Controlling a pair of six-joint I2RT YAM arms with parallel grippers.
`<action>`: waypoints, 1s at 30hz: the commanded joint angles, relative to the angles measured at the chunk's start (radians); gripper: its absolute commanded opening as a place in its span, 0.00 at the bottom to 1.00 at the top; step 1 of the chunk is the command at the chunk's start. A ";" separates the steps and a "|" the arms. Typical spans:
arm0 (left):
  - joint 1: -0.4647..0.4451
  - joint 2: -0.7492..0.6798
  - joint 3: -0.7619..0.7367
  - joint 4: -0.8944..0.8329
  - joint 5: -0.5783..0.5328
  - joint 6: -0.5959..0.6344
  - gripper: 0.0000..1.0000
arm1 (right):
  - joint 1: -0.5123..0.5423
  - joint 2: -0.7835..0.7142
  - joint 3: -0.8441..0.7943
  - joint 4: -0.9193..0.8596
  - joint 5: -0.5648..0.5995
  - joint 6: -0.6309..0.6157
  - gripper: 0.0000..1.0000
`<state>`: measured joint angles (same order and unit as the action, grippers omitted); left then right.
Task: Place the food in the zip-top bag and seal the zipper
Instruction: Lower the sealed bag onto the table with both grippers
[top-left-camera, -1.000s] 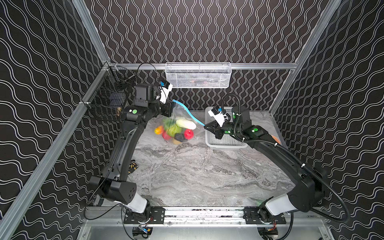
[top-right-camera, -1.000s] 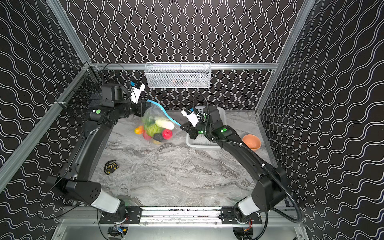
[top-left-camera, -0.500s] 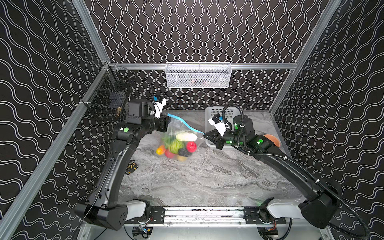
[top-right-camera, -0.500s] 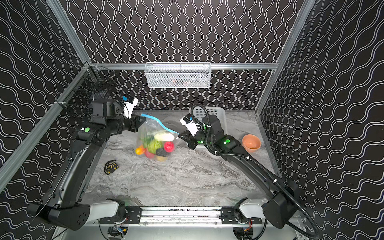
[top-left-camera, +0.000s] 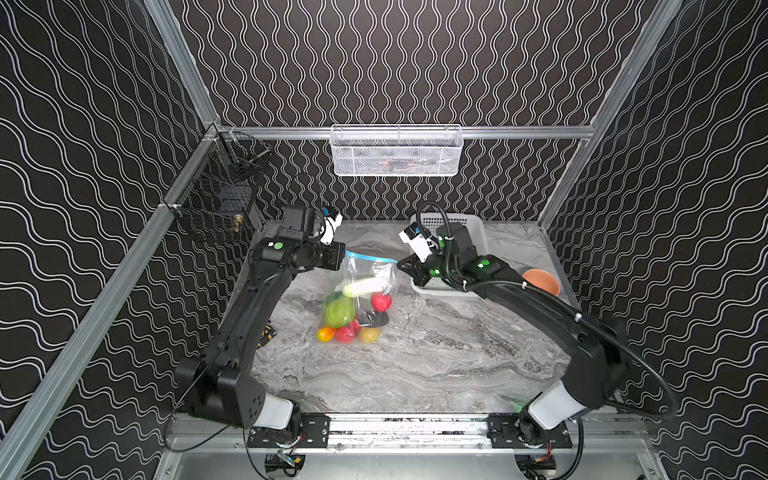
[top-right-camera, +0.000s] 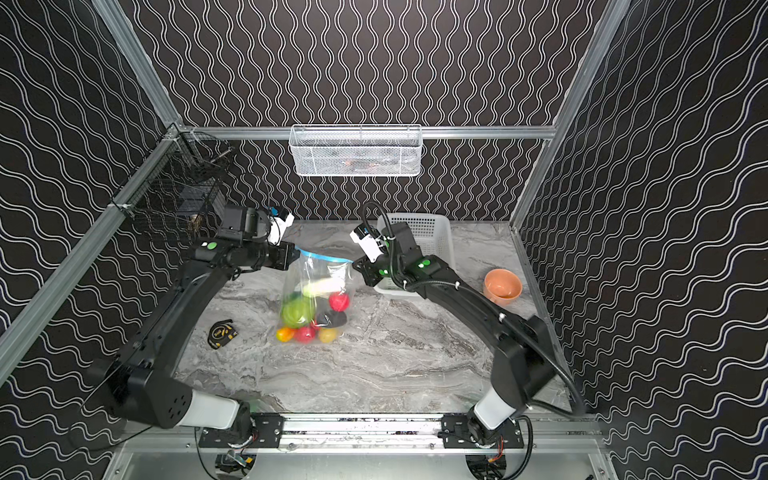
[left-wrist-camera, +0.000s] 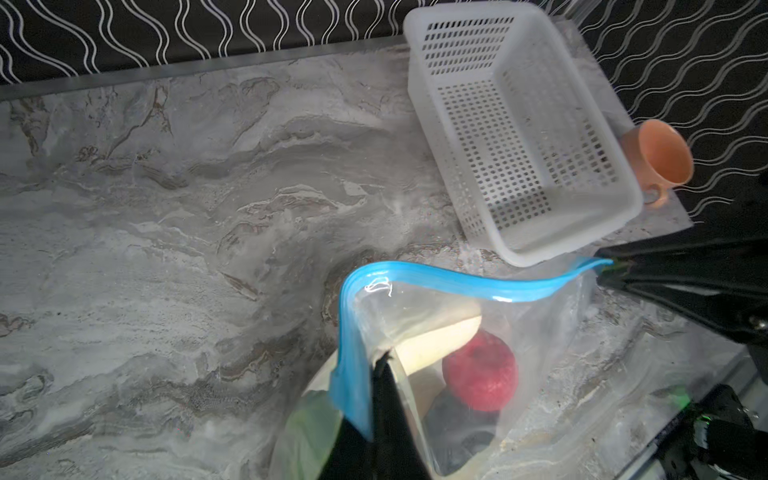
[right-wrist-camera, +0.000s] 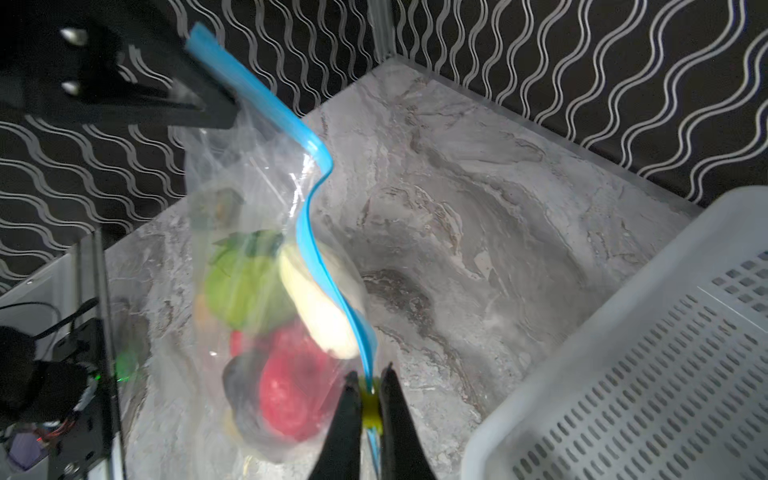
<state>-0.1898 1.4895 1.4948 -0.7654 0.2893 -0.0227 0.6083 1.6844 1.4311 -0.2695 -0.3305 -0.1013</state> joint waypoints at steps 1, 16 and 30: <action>0.028 0.086 0.022 0.099 -0.022 0.046 0.00 | -0.021 0.097 0.084 -0.004 0.011 -0.012 0.00; 0.172 0.589 0.239 0.328 0.022 -0.017 0.00 | -0.100 0.669 0.522 0.148 -0.123 0.077 0.00; 0.183 0.703 0.343 0.269 0.025 -0.023 0.65 | -0.099 0.768 0.616 0.216 -0.146 0.119 0.32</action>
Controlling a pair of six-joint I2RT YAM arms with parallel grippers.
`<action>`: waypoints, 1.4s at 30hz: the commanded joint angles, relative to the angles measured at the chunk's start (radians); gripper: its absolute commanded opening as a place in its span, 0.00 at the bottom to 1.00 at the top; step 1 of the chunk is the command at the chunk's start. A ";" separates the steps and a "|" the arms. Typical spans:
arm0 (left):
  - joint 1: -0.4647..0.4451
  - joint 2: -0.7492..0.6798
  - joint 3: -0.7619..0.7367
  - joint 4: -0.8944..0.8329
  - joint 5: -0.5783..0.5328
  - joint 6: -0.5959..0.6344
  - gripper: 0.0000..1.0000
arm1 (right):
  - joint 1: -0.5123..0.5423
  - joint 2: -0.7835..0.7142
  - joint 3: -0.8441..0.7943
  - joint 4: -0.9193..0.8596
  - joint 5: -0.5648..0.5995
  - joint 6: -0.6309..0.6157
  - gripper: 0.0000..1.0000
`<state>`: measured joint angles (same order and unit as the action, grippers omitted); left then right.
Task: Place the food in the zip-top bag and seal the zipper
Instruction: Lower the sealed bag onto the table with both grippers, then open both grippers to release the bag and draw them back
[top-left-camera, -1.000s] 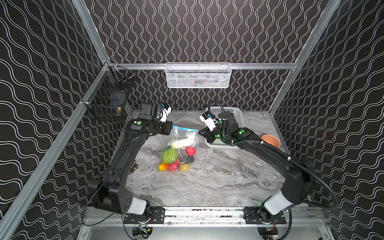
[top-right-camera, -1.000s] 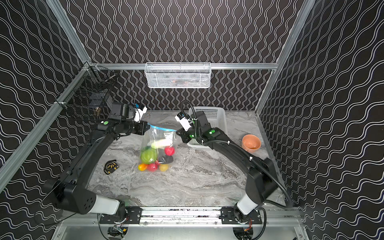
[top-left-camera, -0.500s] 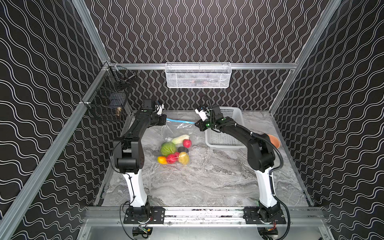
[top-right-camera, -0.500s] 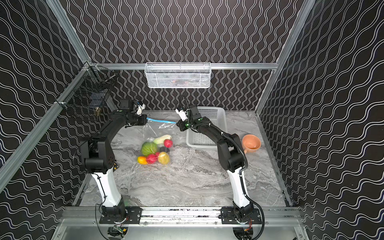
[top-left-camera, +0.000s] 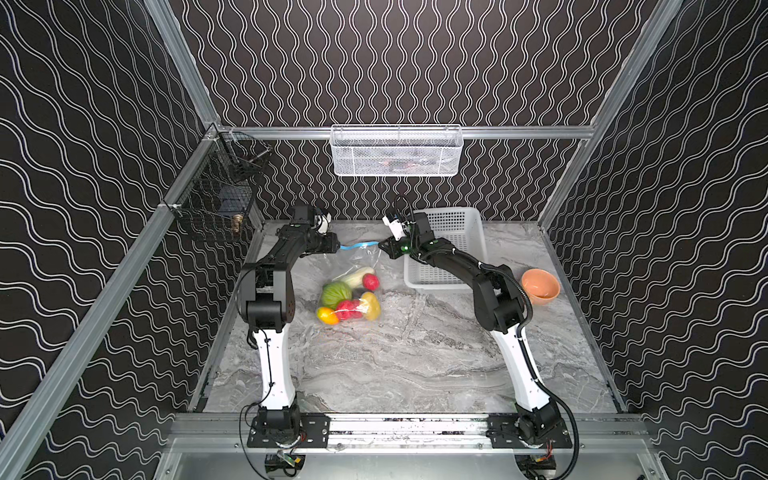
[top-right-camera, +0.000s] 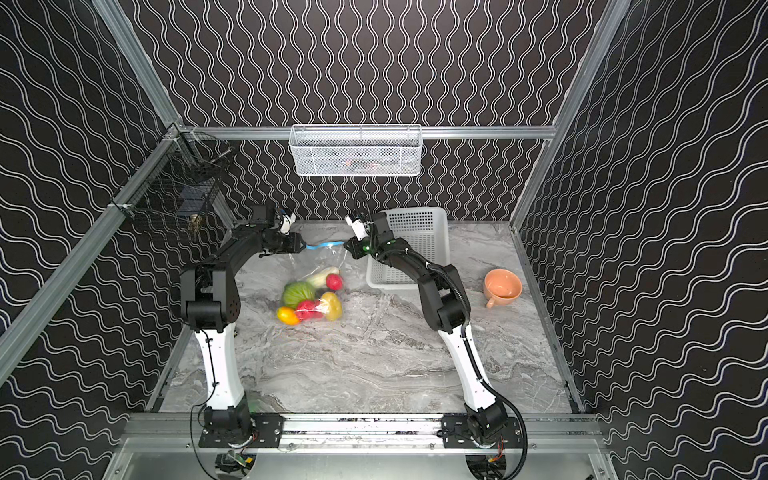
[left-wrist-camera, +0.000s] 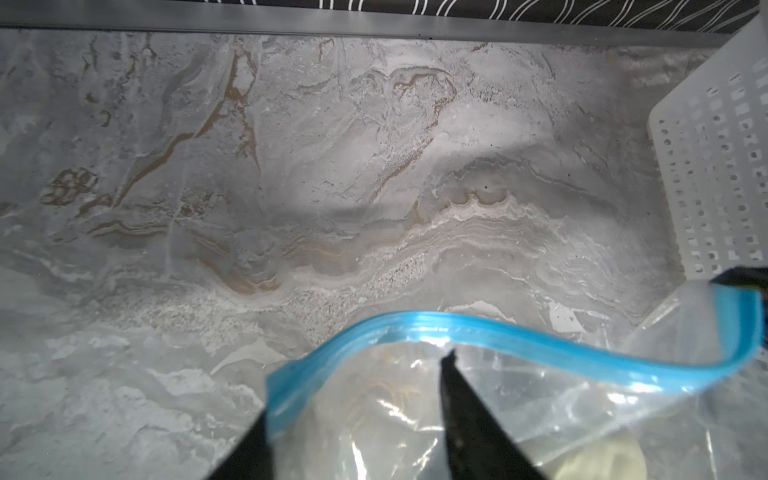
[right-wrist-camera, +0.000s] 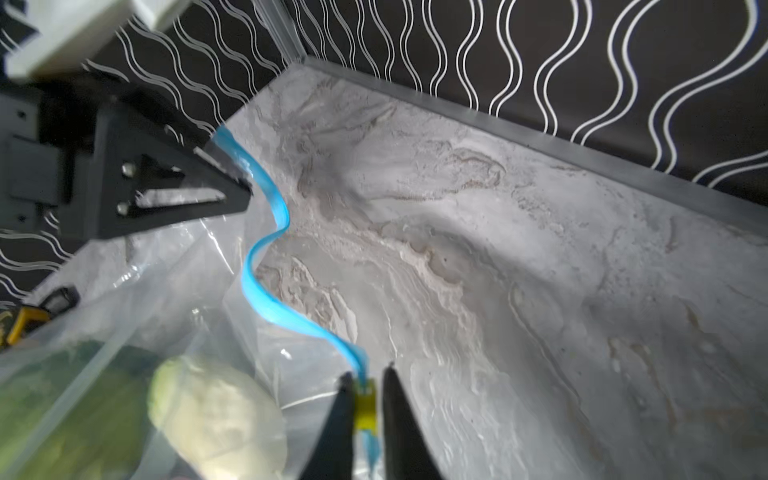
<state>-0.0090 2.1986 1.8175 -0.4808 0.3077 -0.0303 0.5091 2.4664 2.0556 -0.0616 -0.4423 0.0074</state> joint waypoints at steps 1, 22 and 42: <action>0.004 -0.009 0.026 -0.020 0.002 -0.018 0.69 | 0.000 -0.030 -0.025 0.026 -0.037 0.017 0.35; 0.015 -0.287 -0.046 -0.059 -0.047 -0.023 0.99 | -0.001 -0.391 -0.311 0.100 0.061 0.020 0.99; 0.091 -0.628 -0.678 0.304 -0.107 0.003 0.99 | -0.038 -0.914 -0.938 0.252 0.475 0.175 0.99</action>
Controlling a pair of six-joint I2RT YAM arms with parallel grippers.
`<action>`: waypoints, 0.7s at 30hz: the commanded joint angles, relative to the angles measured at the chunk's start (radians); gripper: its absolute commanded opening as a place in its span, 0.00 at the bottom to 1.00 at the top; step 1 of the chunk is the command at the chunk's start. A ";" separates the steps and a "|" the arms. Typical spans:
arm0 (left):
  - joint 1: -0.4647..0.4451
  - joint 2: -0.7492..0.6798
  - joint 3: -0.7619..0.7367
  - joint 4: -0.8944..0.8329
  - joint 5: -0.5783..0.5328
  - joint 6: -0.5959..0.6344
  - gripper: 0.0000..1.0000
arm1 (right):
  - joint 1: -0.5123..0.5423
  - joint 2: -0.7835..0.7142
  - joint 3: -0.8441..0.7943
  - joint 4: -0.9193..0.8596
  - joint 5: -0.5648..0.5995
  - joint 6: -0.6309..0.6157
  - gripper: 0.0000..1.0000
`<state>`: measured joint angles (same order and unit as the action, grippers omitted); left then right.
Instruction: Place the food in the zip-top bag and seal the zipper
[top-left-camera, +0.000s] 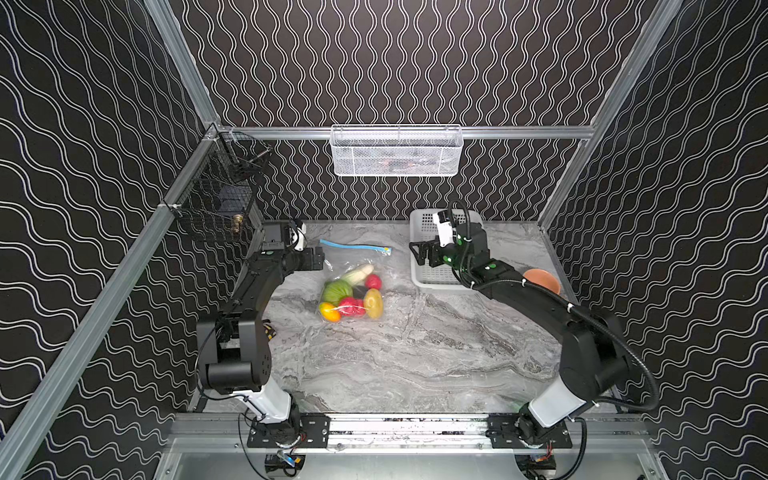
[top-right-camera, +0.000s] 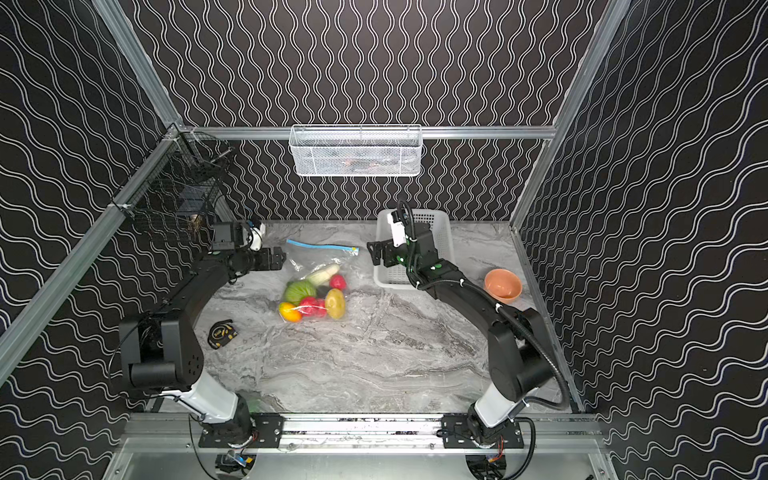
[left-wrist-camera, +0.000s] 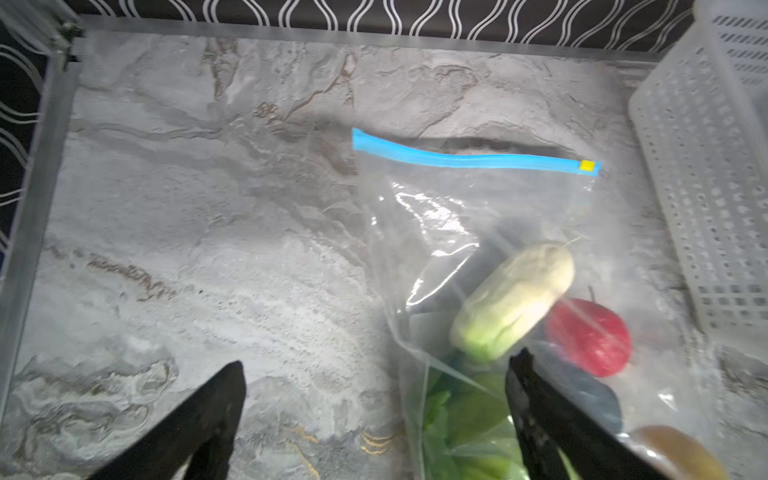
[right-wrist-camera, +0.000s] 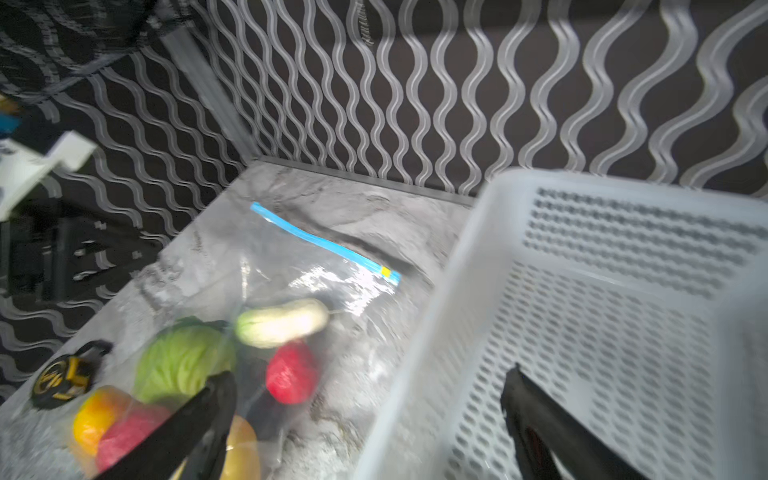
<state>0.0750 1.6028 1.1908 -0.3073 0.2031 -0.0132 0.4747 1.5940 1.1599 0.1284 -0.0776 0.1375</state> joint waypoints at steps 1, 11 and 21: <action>0.009 -0.052 -0.097 0.183 -0.011 -0.014 0.99 | -0.005 -0.056 -0.065 0.064 0.135 0.047 0.99; 0.018 -0.085 -0.437 0.570 -0.096 -0.031 0.99 | -0.030 -0.234 -0.307 0.106 0.508 0.097 0.99; 0.028 -0.023 -0.687 1.016 -0.144 -0.060 0.99 | -0.033 -0.446 -0.593 0.275 0.808 0.049 0.99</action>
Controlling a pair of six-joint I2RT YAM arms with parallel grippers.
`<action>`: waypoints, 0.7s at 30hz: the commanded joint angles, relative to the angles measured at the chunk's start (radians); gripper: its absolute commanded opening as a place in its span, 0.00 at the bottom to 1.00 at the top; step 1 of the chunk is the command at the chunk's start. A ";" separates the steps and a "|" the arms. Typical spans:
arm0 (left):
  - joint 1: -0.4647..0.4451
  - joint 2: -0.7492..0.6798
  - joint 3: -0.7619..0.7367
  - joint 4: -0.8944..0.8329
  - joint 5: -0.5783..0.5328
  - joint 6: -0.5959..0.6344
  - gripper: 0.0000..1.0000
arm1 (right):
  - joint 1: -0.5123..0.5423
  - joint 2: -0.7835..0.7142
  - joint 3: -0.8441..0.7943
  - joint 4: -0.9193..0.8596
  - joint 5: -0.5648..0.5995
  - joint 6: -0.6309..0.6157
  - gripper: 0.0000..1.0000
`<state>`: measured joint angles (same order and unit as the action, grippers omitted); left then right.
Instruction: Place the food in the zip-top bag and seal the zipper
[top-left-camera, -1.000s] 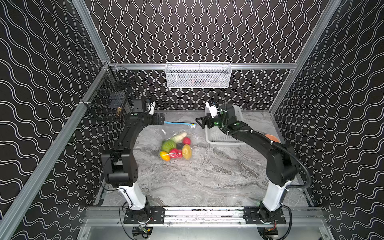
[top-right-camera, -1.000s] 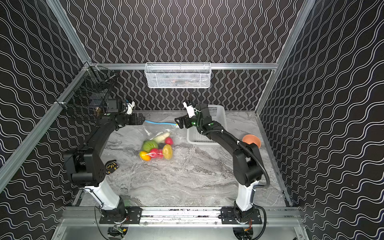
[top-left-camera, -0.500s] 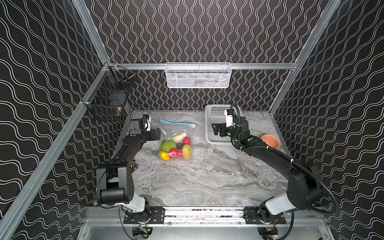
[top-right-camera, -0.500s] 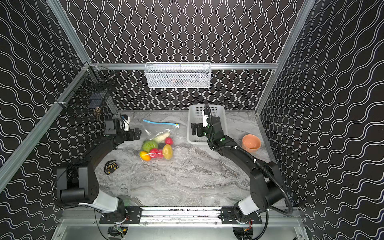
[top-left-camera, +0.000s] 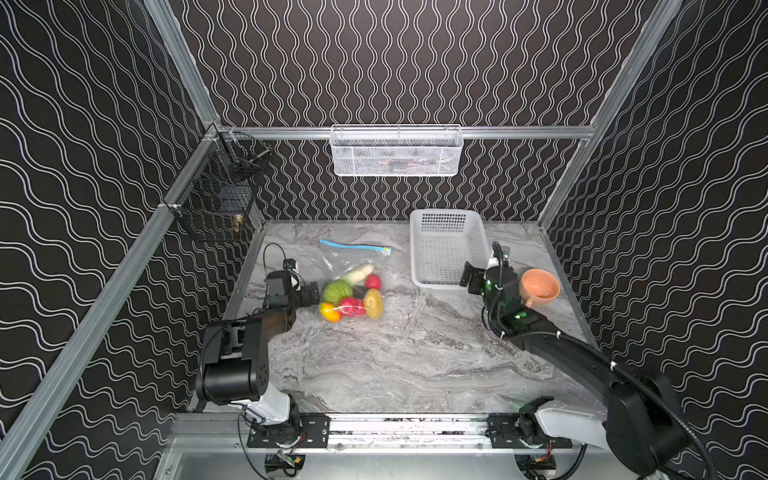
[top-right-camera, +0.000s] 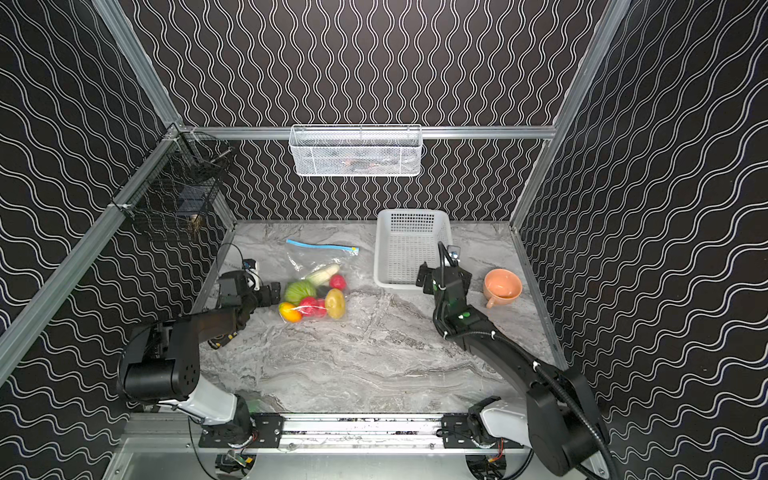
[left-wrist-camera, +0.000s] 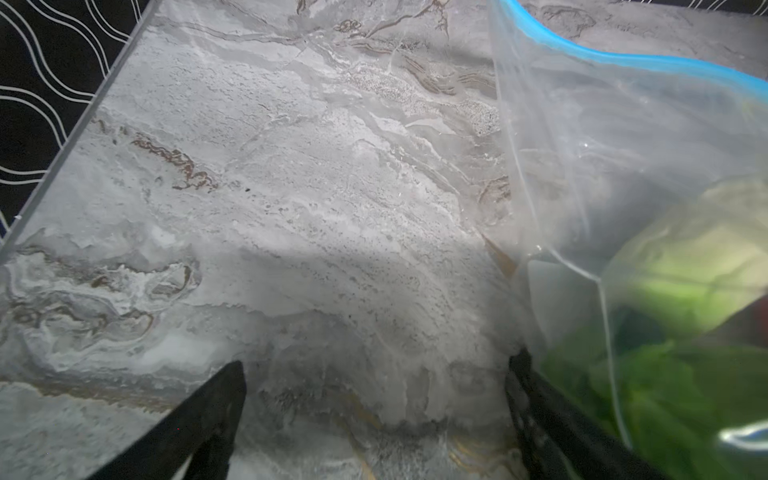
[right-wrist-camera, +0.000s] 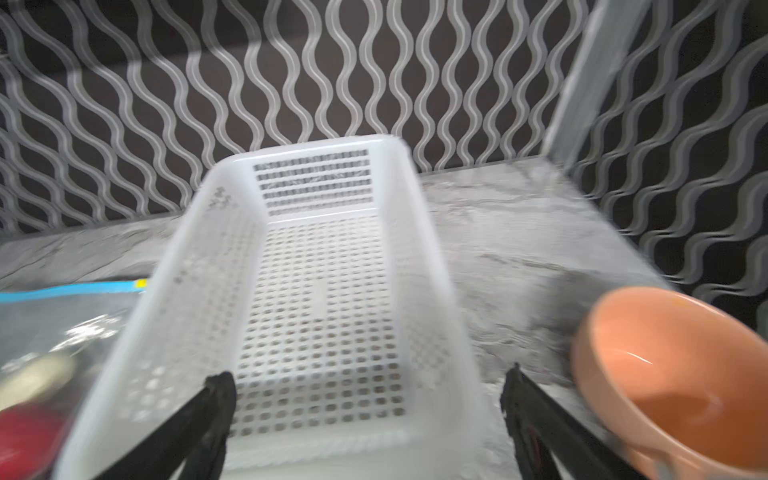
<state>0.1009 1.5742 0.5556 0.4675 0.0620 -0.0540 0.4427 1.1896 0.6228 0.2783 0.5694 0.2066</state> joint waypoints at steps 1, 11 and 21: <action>0.001 0.010 -0.069 0.279 -0.012 -0.014 0.99 | 0.000 -0.064 -0.092 0.157 0.195 -0.024 0.99; 0.000 -0.031 -0.205 0.497 0.002 -0.006 0.99 | 0.000 -0.086 -0.185 0.233 0.287 -0.102 0.99; -0.030 0.075 -0.299 0.762 0.099 0.068 0.99 | -0.055 -0.066 -0.263 0.360 0.294 -0.144 0.99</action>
<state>0.0715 1.6733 0.2310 1.1458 0.1665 -0.0116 0.3965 1.1152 0.3714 0.5598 0.8486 0.0803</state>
